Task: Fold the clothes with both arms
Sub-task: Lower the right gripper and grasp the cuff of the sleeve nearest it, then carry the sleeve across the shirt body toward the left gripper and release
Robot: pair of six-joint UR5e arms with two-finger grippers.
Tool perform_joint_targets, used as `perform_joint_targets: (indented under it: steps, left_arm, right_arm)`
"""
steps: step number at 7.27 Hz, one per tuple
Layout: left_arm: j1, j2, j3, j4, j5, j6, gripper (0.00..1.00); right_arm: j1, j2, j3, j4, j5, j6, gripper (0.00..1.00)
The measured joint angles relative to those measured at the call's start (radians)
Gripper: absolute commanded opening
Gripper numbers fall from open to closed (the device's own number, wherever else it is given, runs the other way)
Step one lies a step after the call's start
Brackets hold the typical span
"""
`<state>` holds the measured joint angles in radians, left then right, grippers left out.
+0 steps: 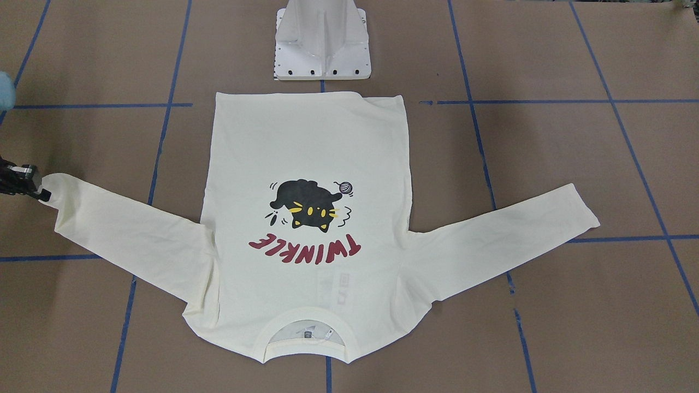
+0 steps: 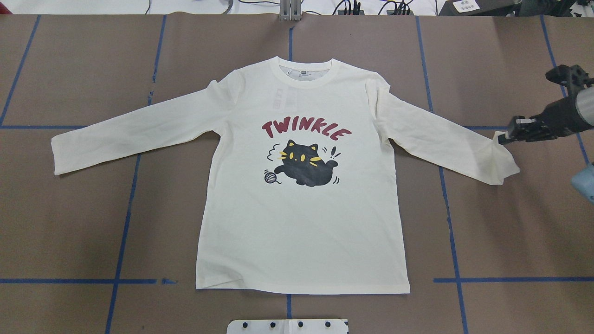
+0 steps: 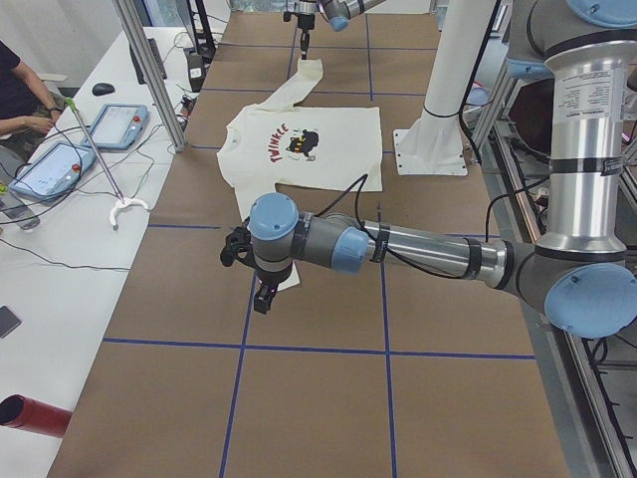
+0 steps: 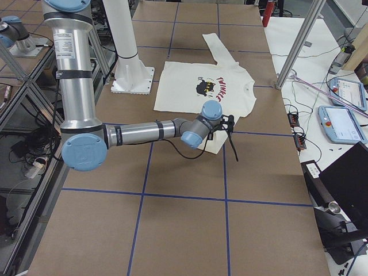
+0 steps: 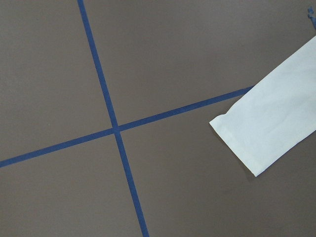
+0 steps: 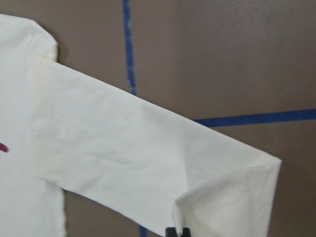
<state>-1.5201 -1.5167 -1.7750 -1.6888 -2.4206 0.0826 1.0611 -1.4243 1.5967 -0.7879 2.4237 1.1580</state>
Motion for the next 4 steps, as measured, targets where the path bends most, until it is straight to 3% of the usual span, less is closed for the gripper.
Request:
perform_joint_targets:
  steps: [2, 4]
  left_arm:
    - [0.000, 0.000, 0.002, -0.033, -0.003, -0.004, 1.00]
    - [0.000, 0.000, 0.002, -0.063, -0.003, -0.005, 1.00]
  right_arm:
    - [-0.086, 0.259, 0.011, -0.104, -0.034, 0.290, 0.00]
    - [-0.207, 0.533, -0.011, -0.328, -0.178, 0.382, 0.00]
